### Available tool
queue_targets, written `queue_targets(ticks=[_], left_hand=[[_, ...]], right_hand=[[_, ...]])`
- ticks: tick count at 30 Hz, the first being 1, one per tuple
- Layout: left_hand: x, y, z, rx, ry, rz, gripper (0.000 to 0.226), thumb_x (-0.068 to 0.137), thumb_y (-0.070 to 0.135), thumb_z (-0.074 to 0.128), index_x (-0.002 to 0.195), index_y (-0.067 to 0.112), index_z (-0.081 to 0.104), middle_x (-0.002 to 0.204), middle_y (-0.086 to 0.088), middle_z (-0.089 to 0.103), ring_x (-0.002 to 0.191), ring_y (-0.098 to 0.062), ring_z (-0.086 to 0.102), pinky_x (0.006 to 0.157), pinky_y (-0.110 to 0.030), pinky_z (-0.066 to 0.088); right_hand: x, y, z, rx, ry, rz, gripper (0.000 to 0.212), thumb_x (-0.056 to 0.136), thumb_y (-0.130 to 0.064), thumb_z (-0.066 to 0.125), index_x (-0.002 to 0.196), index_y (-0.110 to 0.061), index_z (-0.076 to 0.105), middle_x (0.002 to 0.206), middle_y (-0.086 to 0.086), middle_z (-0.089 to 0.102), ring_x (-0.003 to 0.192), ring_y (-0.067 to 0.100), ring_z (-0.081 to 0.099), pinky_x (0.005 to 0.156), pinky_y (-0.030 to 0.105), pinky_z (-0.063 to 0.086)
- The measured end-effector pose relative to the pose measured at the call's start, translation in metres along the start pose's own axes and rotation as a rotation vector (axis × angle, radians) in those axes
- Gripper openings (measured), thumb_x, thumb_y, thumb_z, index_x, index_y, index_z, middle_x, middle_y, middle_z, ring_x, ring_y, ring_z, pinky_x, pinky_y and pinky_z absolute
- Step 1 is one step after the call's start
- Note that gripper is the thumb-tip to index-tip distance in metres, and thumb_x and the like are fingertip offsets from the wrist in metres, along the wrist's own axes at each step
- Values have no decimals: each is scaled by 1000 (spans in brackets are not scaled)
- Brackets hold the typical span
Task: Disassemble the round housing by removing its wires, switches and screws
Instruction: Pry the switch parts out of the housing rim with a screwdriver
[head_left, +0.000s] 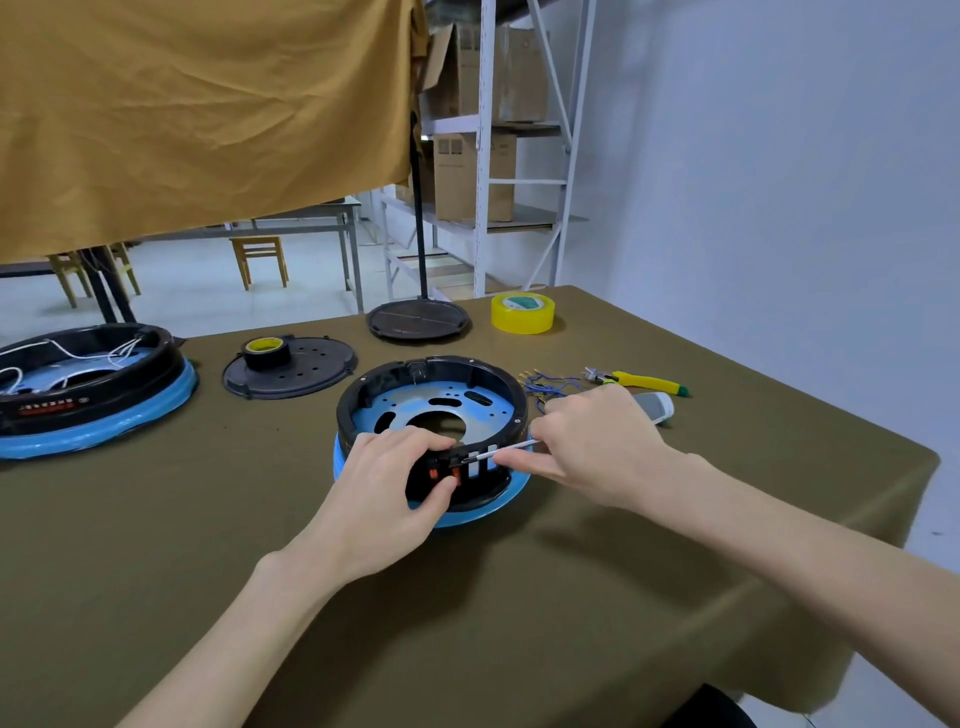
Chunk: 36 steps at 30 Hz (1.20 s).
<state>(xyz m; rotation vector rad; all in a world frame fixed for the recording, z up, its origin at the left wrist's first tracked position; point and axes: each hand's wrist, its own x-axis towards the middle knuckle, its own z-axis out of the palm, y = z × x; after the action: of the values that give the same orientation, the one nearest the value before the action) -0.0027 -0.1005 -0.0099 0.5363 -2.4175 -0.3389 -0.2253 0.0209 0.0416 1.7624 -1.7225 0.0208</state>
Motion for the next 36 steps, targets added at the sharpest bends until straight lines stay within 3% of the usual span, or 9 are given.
queue_targets(ticks=[6,12,16,24,28,32,36], left_hand=[[1,-1,3,10,21,13,28,95,35,68,122,31,65,108,26,60,105,21,43,93,-11,28],[0,0,6,32,58,5,26,95,38,66,120,33,66,108,23,66,100,2,54,95,-17,33],[1,1,6,34,60,4,26,94,40,65,119,32,66,107,22,67,99,1,55,93,-23,36],[0,1,7,31,72,4,28,93,45,60,118,34,65,105,24,65,96,3,53,92,-16,34],[1,2,7,35,68,1,29,92,46,60,118,34,66,105,24,65,96,3,54,93,-15,32],[1,1,7,37,59,-9,28,93,41,66,119,33,66,105,24,65,95,4,52,92,-14,31],[1,1,5,37,57,-10,28,93,40,68,120,33,66,107,23,66,95,5,52,92,-14,32]], right_hand=[[15,0,-8,-106,33,-97,79,95,-76,13,49,-18,42,48,-4,39,41,19,38,47,28,17],[26,3,-15,-124,17,-163,87,91,-79,-2,53,-19,49,52,-3,49,48,21,50,52,30,29],[27,7,-18,-124,18,-186,88,90,-79,-2,55,-19,51,54,-3,51,52,22,53,54,30,34],[32,9,-24,-128,11,-254,78,92,-77,8,53,-17,40,54,-2,51,52,23,55,56,30,44],[34,9,-26,-152,18,-310,79,92,-76,7,55,-18,46,54,-3,52,52,23,56,53,28,42],[39,10,-27,-179,22,-346,77,94,-76,11,52,-17,38,51,-3,48,49,21,51,50,28,31],[44,15,-32,-193,17,-351,77,93,-76,9,53,-17,36,51,-2,49,49,22,50,51,28,32]])
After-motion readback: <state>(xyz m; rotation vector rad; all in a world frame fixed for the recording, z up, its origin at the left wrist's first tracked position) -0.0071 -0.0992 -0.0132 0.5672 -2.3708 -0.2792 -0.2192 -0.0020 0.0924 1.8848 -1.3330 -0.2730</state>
